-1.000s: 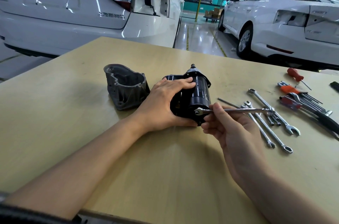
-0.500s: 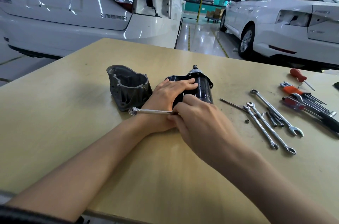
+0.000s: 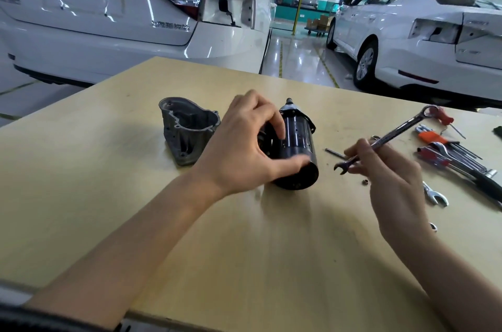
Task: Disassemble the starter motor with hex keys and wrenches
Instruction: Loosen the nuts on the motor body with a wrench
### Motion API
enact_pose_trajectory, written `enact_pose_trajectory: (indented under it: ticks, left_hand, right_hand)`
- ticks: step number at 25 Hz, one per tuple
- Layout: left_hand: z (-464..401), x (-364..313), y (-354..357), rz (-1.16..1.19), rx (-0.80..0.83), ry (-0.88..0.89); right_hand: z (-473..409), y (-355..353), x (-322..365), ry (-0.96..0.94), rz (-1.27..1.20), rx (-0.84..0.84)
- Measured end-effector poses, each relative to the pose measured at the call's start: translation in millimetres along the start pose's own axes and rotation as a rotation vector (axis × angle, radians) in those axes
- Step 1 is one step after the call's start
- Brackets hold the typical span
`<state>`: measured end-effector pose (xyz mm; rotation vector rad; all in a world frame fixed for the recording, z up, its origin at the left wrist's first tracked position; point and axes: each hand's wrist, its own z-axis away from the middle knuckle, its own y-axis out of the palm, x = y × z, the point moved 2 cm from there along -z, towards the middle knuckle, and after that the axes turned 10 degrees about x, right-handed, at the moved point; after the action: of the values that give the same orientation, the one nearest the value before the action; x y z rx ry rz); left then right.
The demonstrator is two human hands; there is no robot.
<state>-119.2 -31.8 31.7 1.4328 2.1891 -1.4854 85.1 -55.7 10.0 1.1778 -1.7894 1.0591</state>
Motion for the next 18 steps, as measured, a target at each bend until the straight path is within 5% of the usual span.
enact_pose_trajectory:
  ticks: [2,6,13,18]
  left_hand:
    - [6,-3,-1,0.120,-0.082,-0.008]
    - [22,2,19,0.245,0.114,-0.324]
    - [25,1,31,0.588,0.158,-0.519]
    - [25,1,35,0.802,0.221,-0.616]
  right_hand:
    - [-2,5,-4,0.090,-0.100,0.073]
    - [6,13,-5,0.077,0.050,0.146]
    - [11,7,-3,0.104,0.901,0.279]
    - [13,8,0,0.271,1.135,0.432]
